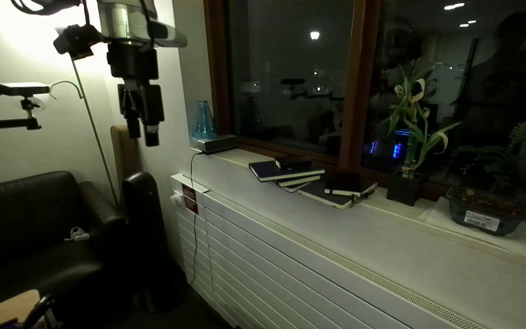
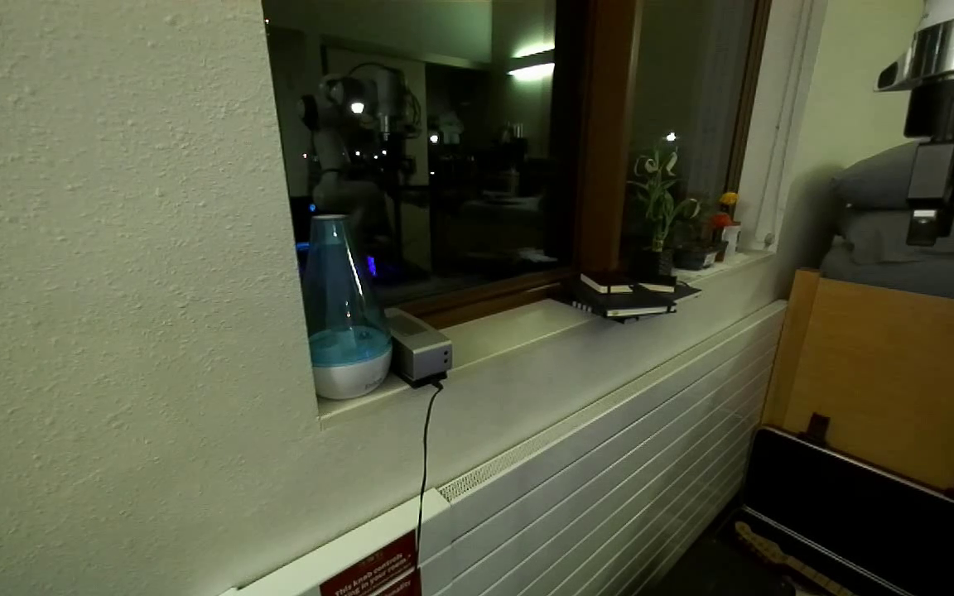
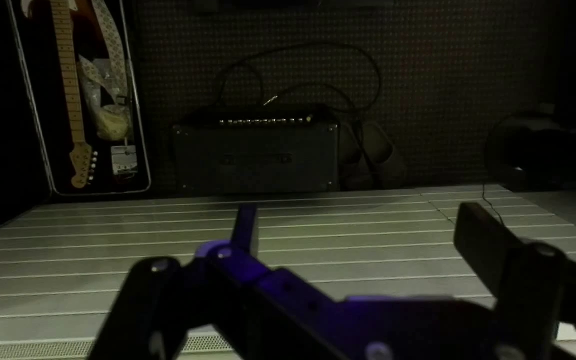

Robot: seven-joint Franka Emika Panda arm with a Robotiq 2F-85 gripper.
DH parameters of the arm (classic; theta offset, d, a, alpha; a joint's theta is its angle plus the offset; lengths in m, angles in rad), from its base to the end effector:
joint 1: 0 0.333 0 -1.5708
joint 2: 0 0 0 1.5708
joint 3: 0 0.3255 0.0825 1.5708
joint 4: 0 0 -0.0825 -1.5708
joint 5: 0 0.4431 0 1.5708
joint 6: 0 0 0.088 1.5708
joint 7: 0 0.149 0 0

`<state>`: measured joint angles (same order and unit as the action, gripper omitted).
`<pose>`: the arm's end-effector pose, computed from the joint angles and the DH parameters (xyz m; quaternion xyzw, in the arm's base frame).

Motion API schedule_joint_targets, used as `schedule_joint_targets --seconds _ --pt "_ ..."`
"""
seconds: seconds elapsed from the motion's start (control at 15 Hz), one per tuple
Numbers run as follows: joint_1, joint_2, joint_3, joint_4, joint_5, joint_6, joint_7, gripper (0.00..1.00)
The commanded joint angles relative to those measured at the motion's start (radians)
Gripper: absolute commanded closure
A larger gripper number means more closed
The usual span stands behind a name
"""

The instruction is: Move some books to the right

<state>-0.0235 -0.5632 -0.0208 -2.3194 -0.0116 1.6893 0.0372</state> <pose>0.4241 -0.0208 0.4971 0.9987 -0.0380 -0.0335 0.0001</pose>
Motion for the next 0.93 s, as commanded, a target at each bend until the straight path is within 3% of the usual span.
schedule_joint_targets --seconds 0.0,0.53,0.87 --pt "-0.011 0.181 0.003 0.144 -0.011 0.04 0.015 0.0" --pt "0.006 0.613 0.008 0.58 0.022 0.001 0.049 0.0" --pt "0.021 0.83 0.01 0.842 0.038 -0.046 0.152 0.0"
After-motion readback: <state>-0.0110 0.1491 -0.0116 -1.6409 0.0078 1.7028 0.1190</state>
